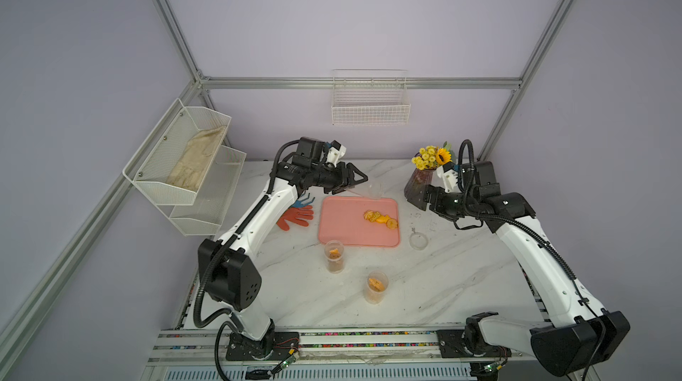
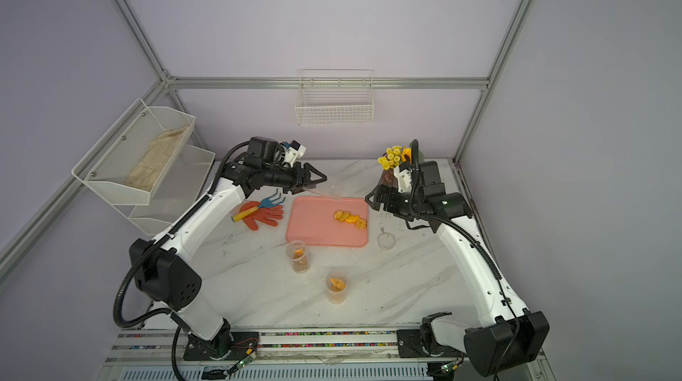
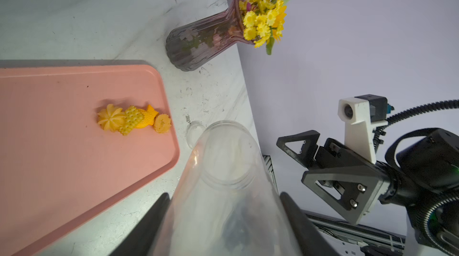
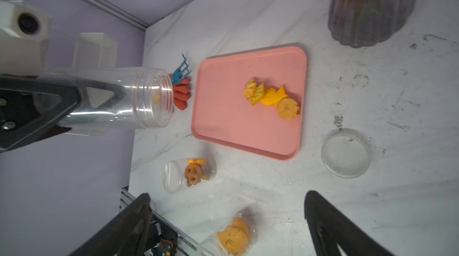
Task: Pour the cookies out of the jar
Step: Pour the cookies in the jar onto the tray, then place the jar at the center of the board.
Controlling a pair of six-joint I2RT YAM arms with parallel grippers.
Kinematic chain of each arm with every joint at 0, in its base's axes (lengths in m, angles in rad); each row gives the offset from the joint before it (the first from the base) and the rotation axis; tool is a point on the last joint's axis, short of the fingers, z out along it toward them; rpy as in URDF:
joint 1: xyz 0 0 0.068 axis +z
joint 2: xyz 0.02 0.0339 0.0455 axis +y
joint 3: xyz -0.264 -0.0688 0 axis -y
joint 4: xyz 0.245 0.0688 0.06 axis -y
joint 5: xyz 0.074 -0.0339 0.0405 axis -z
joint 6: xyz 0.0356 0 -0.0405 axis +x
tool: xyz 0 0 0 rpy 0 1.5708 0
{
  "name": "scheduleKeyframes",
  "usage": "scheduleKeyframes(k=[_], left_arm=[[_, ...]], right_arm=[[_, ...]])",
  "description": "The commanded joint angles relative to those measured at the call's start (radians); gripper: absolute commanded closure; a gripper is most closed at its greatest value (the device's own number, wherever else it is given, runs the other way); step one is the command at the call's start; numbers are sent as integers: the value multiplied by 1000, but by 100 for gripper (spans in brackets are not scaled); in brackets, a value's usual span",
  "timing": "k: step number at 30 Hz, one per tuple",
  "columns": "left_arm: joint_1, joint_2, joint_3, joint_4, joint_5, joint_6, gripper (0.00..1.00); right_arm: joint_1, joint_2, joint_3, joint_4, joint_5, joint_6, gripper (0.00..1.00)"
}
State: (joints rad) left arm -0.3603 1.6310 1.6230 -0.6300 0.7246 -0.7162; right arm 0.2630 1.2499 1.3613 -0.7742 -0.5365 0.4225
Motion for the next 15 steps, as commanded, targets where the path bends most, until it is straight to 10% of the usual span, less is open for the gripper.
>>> scheduleKeyframes(k=[1,15], left_arm=[[50,-99,-168,213,110,-168,41],[107,-256,-412,799,350,-618,40]], right_arm=[[-4,36,41,47,-231,30,3],[3,109,-54,837,-555,521,3]])
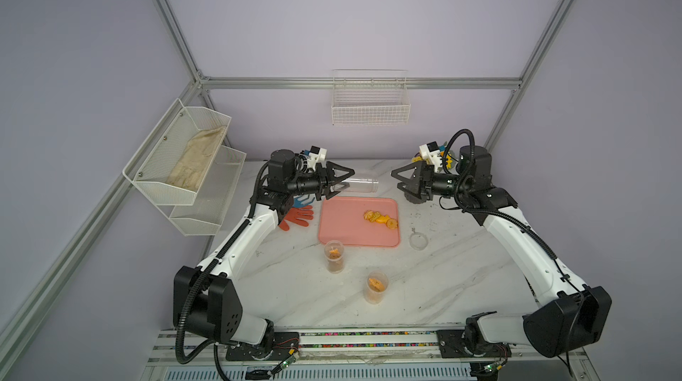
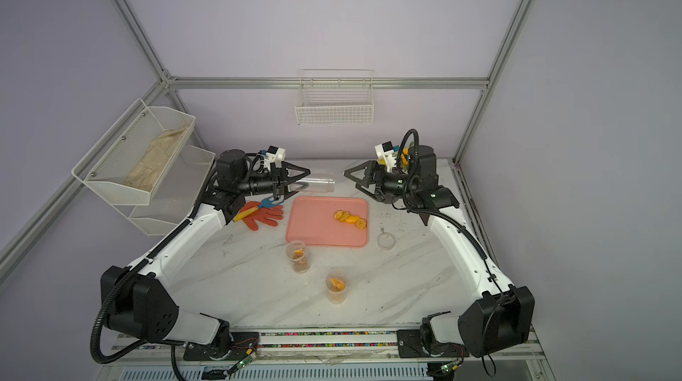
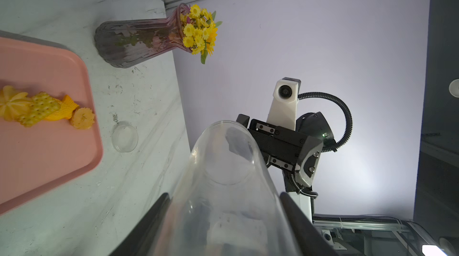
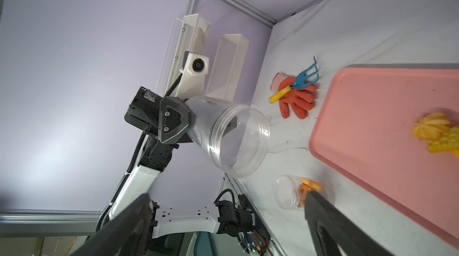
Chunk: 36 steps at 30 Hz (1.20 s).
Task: Pour the cookies out of the jar
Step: Place the jar at the center of the board.
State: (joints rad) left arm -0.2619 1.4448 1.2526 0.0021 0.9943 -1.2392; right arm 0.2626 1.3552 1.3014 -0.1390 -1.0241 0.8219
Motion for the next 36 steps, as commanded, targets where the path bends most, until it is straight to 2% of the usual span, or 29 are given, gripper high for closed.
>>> scheduleKeyframes(k=[1,5,10,13,21,24,36], left_arm=[[9,-76,-58,208,84,-123,40],[10,-88,-91,331,90,-214,40],[9,-108,-91,404,105,-278,39],[10,-117,-93,417,113,-294,39],[7,-133,-104,427,122,-300,38],[4,-132,-106,428,128,-302,38],[-15,-102,-94,434,149,-304,38]], right_arm=[[5,5,5,219,-67,133,3],[16,13,16,167,-50,105,3],[55,13,-30,425,-63,286,3],[99,48,-13,490,-69,327,3],[211,70,28,415,-40,268,3],[217,64,25,430,-26,282,3],[222,55,68,340,-27,260,14]])
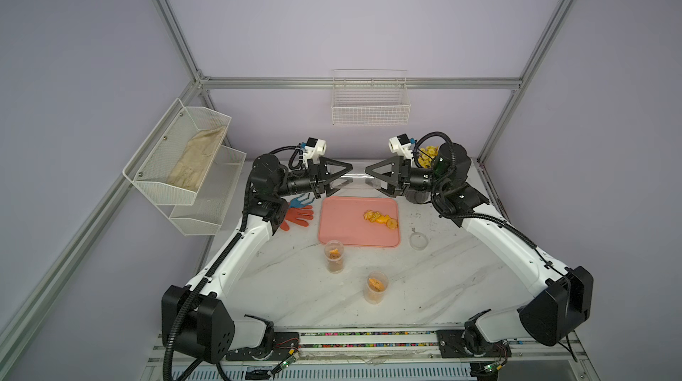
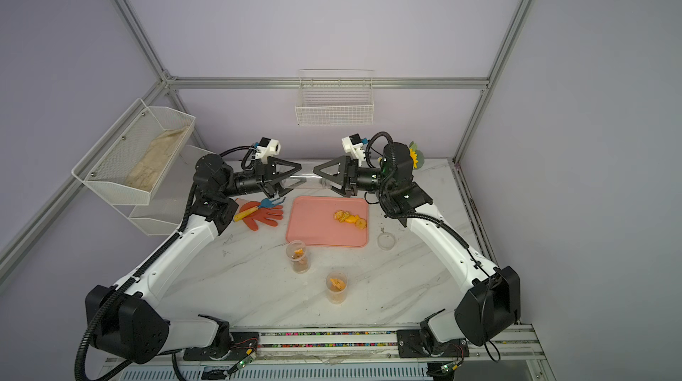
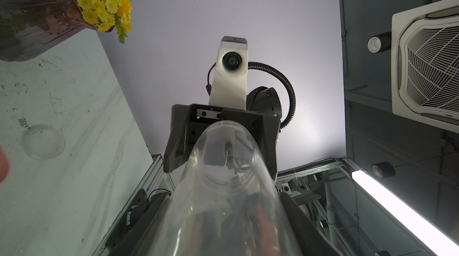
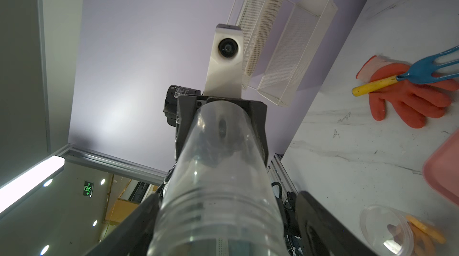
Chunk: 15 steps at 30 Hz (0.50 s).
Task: Pour the cookies out of the jar
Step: Place the jar at the center of the board.
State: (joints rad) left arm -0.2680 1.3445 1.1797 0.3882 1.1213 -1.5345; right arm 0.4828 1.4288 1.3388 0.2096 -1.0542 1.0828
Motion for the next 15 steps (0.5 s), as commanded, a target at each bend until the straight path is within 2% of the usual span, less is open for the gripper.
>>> scheduleKeyframes(k=[1,6,15], left_arm=[[-15,4,-20,47,23,-9,38],[-25,19,-14,48,25,-3,38],[-27,36,-2,49,23,-4,38]], right_arm=[[2,-18,31,-3,2,2,15],[3,-23,18,29,7,31,19],[3,-22,4,34,0,37,35]])
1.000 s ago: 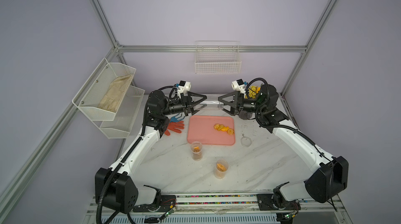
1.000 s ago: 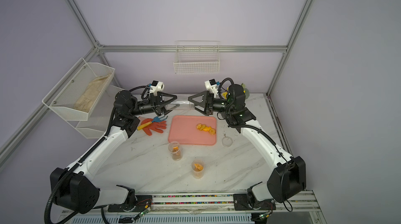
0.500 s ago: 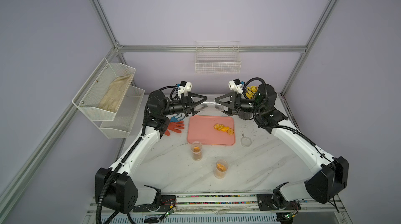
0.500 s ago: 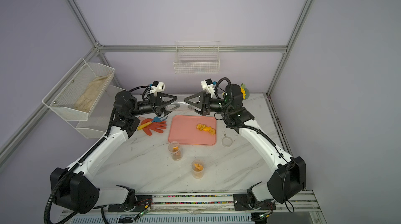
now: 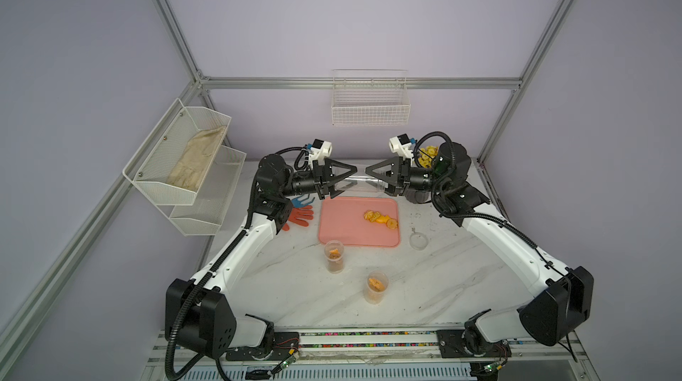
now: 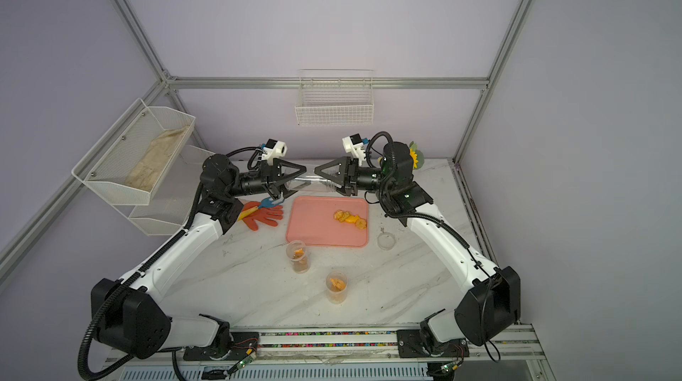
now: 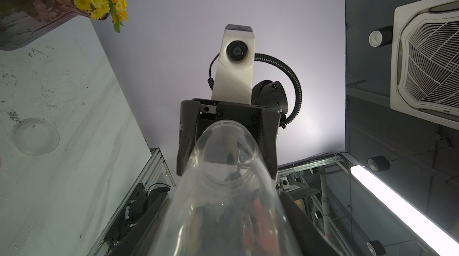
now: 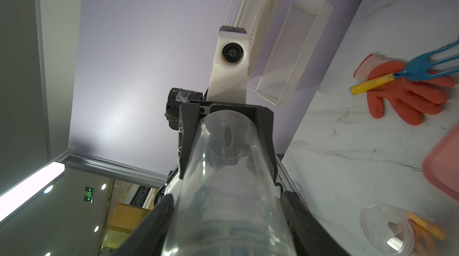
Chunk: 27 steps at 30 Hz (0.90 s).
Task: Pour the cookies out of the jar
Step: Place the jar at the center of the board.
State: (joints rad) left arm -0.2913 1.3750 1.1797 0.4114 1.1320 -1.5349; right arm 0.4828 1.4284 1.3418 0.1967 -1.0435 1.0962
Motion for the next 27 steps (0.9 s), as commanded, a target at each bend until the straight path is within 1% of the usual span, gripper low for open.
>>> scheduleKeyframes(k=[1,5,6,8,12,16,27], left_arm=[[-3,7,-2,24,13,-3,38],[-3,12,1,26,13,-2,38],[-3,13,2,26,13,-3,38],[-3,14,2,26,15,-2,38],[-3,15,1,25,15,-2,38],[-3,16,4,23,16,2,38],[-3,26,14,17,15,3,36]], right_arm=[[3,-23,-2,47,-12,23,37],[2,-26,-16,49,-13,24,38],[3,-26,-21,51,-15,28,36],[1,-26,-28,70,-20,46,27],[2,-23,-32,83,-45,73,25],[1,-35,-33,59,-64,62,25],[1,-39,-43,37,-76,50,33]])
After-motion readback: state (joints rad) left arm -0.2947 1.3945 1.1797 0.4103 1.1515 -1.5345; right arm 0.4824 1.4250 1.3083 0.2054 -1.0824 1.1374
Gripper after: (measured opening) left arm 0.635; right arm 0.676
